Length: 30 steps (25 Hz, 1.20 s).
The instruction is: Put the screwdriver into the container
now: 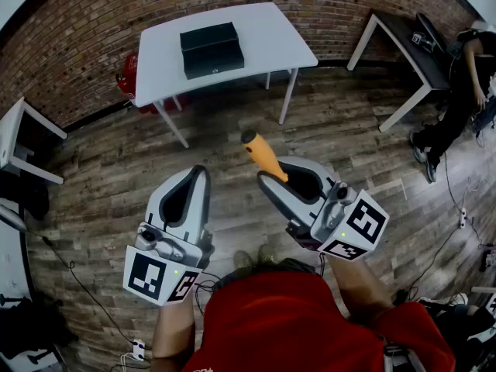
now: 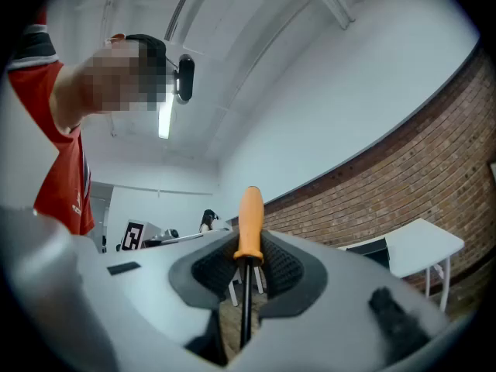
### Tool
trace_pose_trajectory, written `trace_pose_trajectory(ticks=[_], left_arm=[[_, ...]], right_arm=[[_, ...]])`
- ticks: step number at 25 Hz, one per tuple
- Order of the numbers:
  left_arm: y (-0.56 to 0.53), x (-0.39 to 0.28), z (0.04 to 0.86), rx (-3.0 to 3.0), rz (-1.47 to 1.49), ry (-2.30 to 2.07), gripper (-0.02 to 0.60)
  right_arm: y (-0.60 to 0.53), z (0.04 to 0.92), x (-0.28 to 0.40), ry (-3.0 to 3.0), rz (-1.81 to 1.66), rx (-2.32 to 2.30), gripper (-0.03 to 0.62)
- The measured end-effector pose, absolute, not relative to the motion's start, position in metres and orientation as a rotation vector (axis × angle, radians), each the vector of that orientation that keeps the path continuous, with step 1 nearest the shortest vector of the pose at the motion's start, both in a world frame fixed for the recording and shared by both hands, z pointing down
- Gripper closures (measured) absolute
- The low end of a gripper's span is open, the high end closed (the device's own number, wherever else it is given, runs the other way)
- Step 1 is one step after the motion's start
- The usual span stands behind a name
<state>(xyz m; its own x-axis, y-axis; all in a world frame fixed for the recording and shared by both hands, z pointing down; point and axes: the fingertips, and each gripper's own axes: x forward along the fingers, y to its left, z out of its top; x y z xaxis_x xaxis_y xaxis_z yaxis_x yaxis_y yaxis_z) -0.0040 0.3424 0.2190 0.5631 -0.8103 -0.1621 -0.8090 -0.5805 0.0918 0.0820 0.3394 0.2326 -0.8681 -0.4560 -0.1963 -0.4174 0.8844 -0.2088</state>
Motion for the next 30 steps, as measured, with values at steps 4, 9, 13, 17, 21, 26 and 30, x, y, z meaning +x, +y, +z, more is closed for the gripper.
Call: trace_pose_trajectory(ticks=[4,9,13,17,21,26,30], left_arm=[[0.343,-0.003,0.221,2.772,-0.293,-1.434,0.569],[0.343,0.001,0.223,2.770,-0.288,-1.431,0.569],[0.343,0.003,0.226,2.759,-0.290,-1.432,0.568],[0.341,0.007,0.229,2.748,-0.287,-1.442,0.569],[0.337,0.013,0.230,2.735,-0.285,-1.465,0.569],[0.328,0.021,0.230,2.723,-0.279,-1.506,0.569],[0.323,0.031,0.230,2.722,-0.264,-1.531,0.569]], right_arm=[[0.341,0.234,0.081,2.820,-0.226,-0.653,0.508],[0.342,0.235,0.080,2.836,-0.216,-0.639,0.507],[0.341,0.235,0.084,2.827,-0.230,-0.633,0.507],[0.339,0.235,0.090,2.827,-0.235,-0.625,0.507],[0.332,0.234,0.101,2.818,-0.239,-0.620,0.507],[0.320,0.234,0.116,2.815,-0.239,-0.601,0.507],[0.312,0.235,0.127,2.812,-0.239,-0.583,0.507]])
